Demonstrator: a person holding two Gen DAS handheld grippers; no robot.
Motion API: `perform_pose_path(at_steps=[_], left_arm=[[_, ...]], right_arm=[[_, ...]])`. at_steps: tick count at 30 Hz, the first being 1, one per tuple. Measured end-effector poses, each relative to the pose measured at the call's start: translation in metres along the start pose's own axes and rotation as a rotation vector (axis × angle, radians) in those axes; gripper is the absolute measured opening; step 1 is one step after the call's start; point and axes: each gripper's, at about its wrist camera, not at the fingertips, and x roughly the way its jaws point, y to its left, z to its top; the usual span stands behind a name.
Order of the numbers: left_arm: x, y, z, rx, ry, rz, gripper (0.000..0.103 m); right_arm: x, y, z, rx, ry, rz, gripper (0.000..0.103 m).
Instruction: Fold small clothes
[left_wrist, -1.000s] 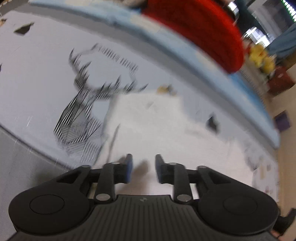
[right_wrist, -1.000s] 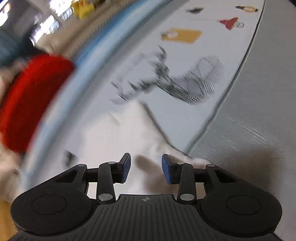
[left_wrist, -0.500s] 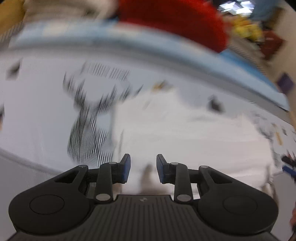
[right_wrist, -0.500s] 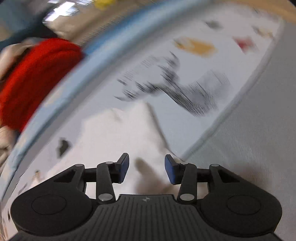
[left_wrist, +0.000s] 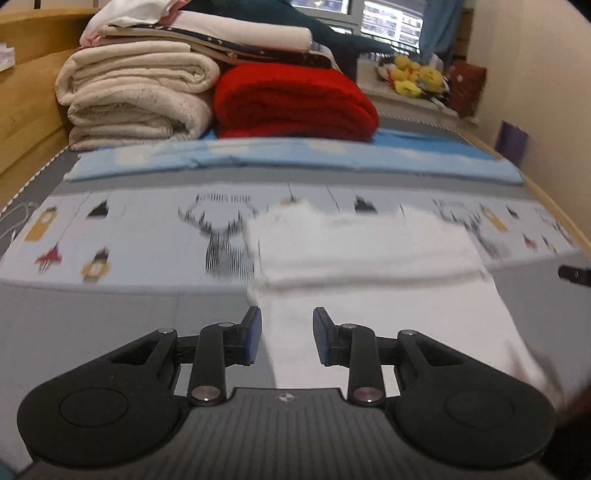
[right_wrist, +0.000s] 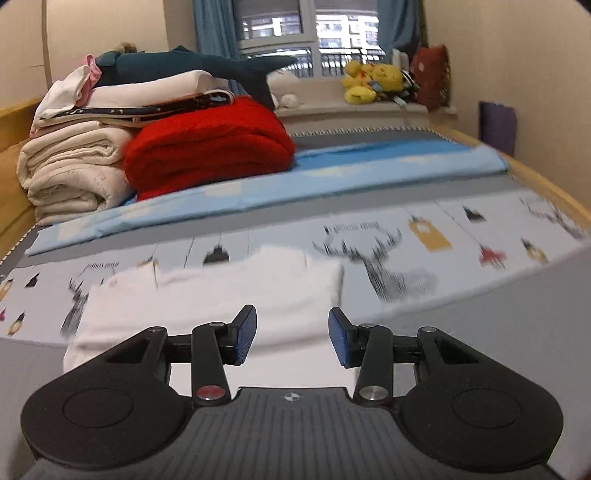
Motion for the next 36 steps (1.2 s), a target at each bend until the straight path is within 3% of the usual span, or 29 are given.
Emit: perform_pose_path(at_steps=[4,6,7,9,11,14,17,25,31,36], left_arm=[[-0.007,0.005,-0.073,-0.022,0.060,0.023,0.032],[0.006,0.010,-0.100,-0.052,0.174,0.047,0.020],[0.011,0.015,-0.105,-0.096,0.222,0.027,0.019],[0.011,0.026,-0.103,-0.146,0.213,-0.012,0.019],[0.014,0.038,-0.101,-0.166,0.206,0.001,0.019],[0.030,0.057,-0.106,-0.288,0.290,-0.011,0.019],[0.038,0.066,-0.115,-0.368,0.351,-0.047,0.023],[0.043,0.065,-0.125,-0.400,0.398,-0.075,0.028],[0.056,0.047,-0.133,-0.315,0.446,-0.088,0.028],[0.065,0.032,-0.136,-0.243,0.457,-0.067,0.028]], right_arm=[[-0.026,-0.029,-0.046,0.154,0.066,-0.044,0.045],[-0.031,-0.042,-0.066,0.226,0.114,-0.071,0.045],[-0.032,-0.046,-0.074,0.245,0.143,-0.086,0.045],[-0.030,-0.050,-0.082,0.253,0.182,-0.099,0.045],[-0.025,-0.052,-0.087,0.240,0.215,-0.103,0.045],[-0.020,-0.055,-0.090,0.212,0.240,-0.132,0.045],[-0.015,-0.063,-0.096,0.262,0.274,-0.132,0.045],[0.008,-0.073,-0.120,0.254,0.393,-0.176,0.045],[0.025,-0.072,-0.134,0.194,0.504,-0.224,0.046],[0.028,-0.060,-0.139,0.102,0.513,-0.226,0.052]])
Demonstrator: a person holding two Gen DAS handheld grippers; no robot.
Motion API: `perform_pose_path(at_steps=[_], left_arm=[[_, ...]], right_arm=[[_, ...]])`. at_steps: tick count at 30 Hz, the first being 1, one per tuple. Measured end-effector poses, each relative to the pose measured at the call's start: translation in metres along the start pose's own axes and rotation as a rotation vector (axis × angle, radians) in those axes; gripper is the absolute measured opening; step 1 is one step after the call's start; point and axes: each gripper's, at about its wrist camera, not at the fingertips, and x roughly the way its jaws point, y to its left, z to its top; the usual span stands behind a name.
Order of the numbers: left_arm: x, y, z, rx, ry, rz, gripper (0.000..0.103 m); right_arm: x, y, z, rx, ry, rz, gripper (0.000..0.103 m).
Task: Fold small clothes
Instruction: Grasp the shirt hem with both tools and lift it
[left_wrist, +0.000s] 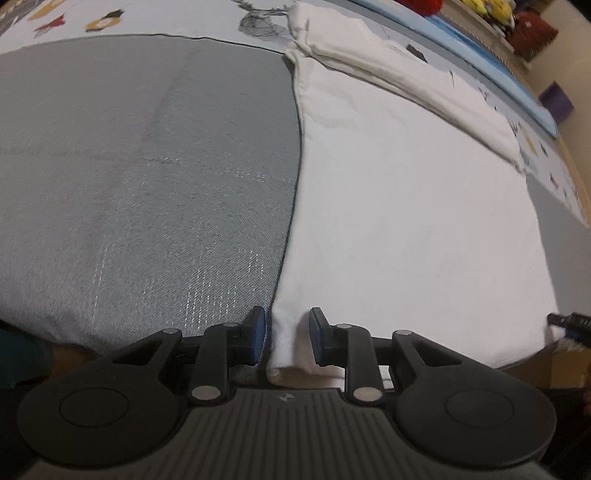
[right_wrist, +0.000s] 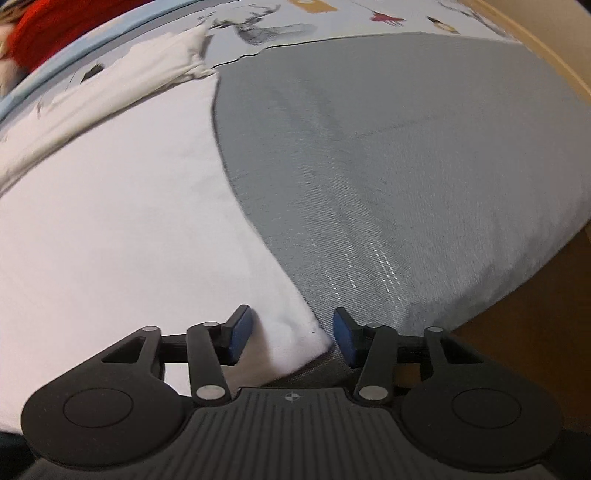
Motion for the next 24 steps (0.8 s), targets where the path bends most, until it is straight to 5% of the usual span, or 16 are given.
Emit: perform_pose_path(at_steps=[3,5,6,8,10,15,24], left_arm=[[0.001,-0.006,-0.002,0.050,-0.012,0.017,0.026],[0.001,-0.009,-0.004,0.086,-0.012,0.027,0.006],[0.000,-0.010,-0.005,0.100,-0.017,0.026,0.006],[-0.005,-0.012,-0.006,0.126,-0.037,0.037,0.005],[-0.017,-0.008,-0.006,0.115,-0.068,0.034,0.005],[-0.037,-0.007,-0.009,0.114,-0.093,0.008,0.005],[-0.001,-0.007,-0.005,0.095,0.050,0.012,0.023]], right_arm=[[-0.001,0.002,0.001,-0.010,-0.002,-0.007,0.052],[-0.001,0.004,0.000,-0.015,-0.002,-0.009,0.052],[-0.002,0.006,-0.001,-0.024,-0.003,-0.010,0.051],[-0.004,0.009,-0.001,-0.050,-0.011,0.006,0.040],[-0.009,0.013,-0.001,-0.067,-0.028,0.035,0.007],[-0.024,0.002,0.002,0.024,-0.072,0.152,0.006],[-0.008,-0.002,-0.004,0.008,0.017,0.066,0.022]])
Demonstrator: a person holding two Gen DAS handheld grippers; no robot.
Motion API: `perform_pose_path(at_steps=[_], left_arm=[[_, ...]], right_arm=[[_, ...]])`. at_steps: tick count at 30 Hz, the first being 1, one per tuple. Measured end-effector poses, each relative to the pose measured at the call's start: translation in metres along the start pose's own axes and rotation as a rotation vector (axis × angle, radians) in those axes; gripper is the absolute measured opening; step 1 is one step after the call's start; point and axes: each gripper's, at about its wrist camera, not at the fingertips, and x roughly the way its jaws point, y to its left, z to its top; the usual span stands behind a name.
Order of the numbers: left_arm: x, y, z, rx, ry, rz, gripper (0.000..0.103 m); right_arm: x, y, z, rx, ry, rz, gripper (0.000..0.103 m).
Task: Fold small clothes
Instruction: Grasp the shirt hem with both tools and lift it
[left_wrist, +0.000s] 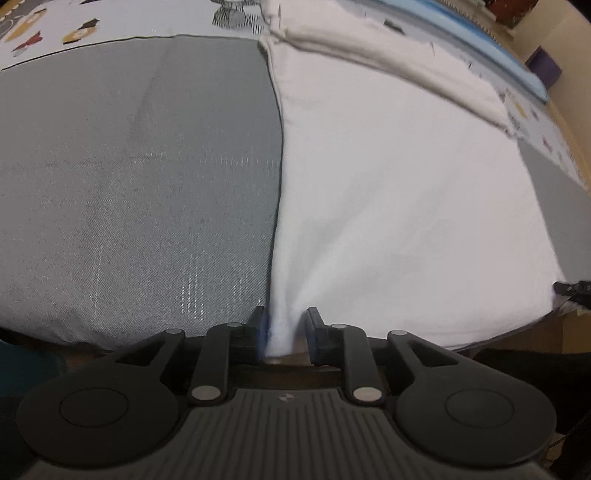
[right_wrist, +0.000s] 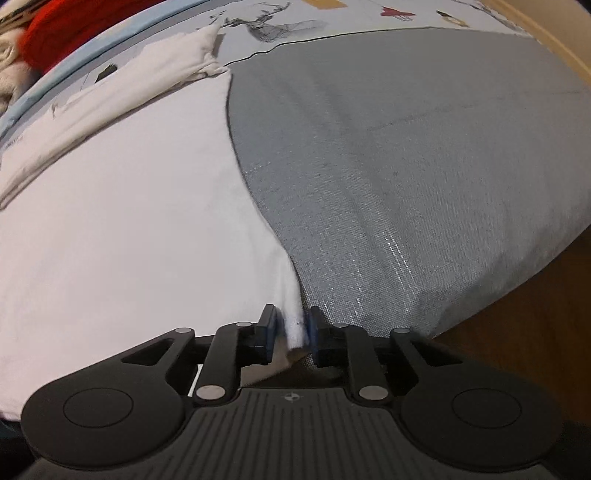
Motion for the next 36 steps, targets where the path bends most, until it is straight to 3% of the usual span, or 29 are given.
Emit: perform_pose_path(at_steps=[3,5,6,8,12,16,25,27,36], left_arm=[[0.002,-0.003,0.002,0.011,-0.008,0.003,0.023],[0.001,-0.006,0.002,0.023,-0.018,0.008,0.006],[-0.001,-0.007,0.002,0.030,-0.033,0.008,0.006],[-0.009,-0.007,0.002,0.038,-0.079,0.015,0.006],[-0.017,-0.001,0.004,-0.005,-0.109,-0.007,0.006],[-0.004,-0.004,0.001,0.023,-0.034,-0.002,0.008],[-0.001,-0.005,-0.003,0.056,-0.037,0.026,0.008],[-0.006,-0.010,-0.003,0.058,-0.077,0.045,0.006],[-0.096,-0.014,-0.008,0.130,-0.253,-0.042,0.005]], right_arm=[[0.001,0.005,-0.001,-0.030,-0.002,-0.013,0.022],[0.001,0.007,0.000,-0.044,-0.004,-0.018,0.022],[0.002,0.008,0.001,-0.053,-0.004,-0.018,0.022],[0.000,0.009,0.001,-0.054,-0.020,0.011,0.007],[-0.016,0.008,0.002,-0.035,-0.079,0.075,0.007],[0.001,0.006,-0.001,-0.043,0.011,0.009,0.013],[-0.002,0.007,-0.004,-0.084,0.007,0.009,0.015],[-0.005,0.005,-0.002,-0.098,-0.007,0.029,0.009],[-0.085,0.001,0.008,-0.083,-0.240,0.206,0.007]])
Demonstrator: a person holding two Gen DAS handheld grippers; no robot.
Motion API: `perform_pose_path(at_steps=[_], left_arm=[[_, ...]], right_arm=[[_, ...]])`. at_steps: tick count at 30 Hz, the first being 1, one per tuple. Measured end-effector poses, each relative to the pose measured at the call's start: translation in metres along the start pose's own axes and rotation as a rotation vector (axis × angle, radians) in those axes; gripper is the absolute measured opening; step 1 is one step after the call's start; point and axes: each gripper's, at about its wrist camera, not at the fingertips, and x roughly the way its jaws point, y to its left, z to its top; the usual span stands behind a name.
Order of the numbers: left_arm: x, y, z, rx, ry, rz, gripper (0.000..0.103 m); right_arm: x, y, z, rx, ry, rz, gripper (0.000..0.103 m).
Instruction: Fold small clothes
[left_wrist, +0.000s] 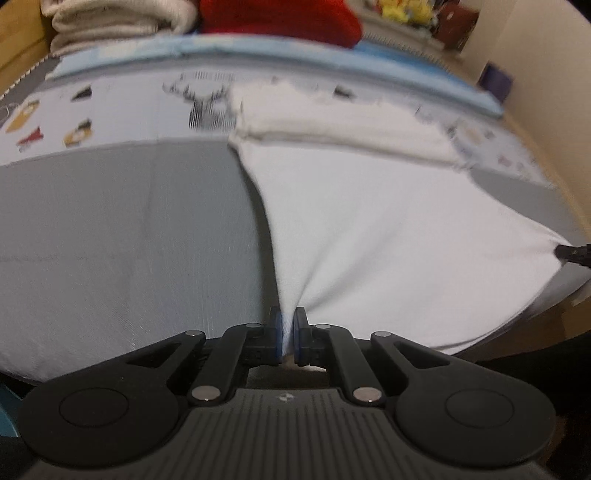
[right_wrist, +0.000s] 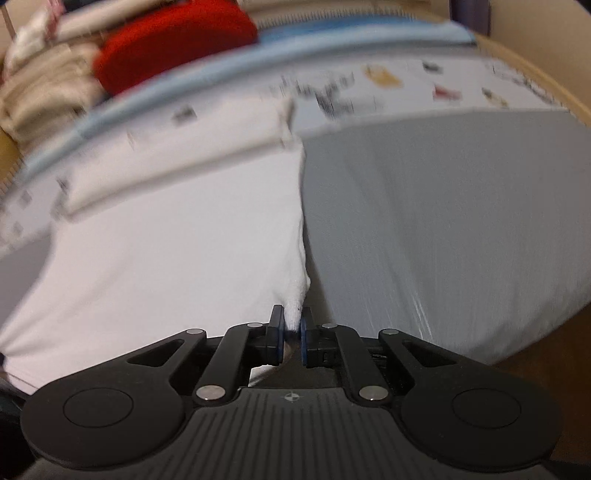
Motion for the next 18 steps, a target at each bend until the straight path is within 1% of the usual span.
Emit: perform_pose_path(at_steps=[2,5,7,9,11,13,16,18], left_arm=[[-0.034,0.003,0.003,0.000,-0.042,-0.026,0.005],[-0.088,0.007,-0.001,0.030,-0.089,-0.083,0.005],[-0.120,0.006,-0.004,0.060,-0.113,-0.119,0.005],[-0.143,0.010,-0.005,0.077,-0.134,-0.144,0.005],[-0.150,0.014,-0.002,0.064,-0.141,-0.154,0.005],[-0.143,0.019,0.003,0.047,-0.141,-0.160,0.005],[-0.114,0.031,0.022,0.014,-0.117,-0.131,0.005],[-0.090,0.042,0.038,-0.045,-0.096,-0.134,0.005]], right_arm=[[-0.028,0.001,0.005,0.009,-0.043,0.058,0.007],[-0.068,0.001,0.011,-0.015,-0.090,0.132,0.007],[-0.095,-0.002,0.010,-0.024,-0.113,0.183,0.007],[-0.120,-0.010,0.002,-0.001,-0.123,0.229,0.007],[-0.134,-0.020,-0.003,0.040,-0.131,0.280,0.007],[-0.135,-0.026,-0.002,0.069,-0.128,0.296,0.007],[-0.118,-0.026,0.005,0.077,-0.112,0.278,0.007],[-0.099,-0.021,0.017,0.076,-0.103,0.274,0.007]])
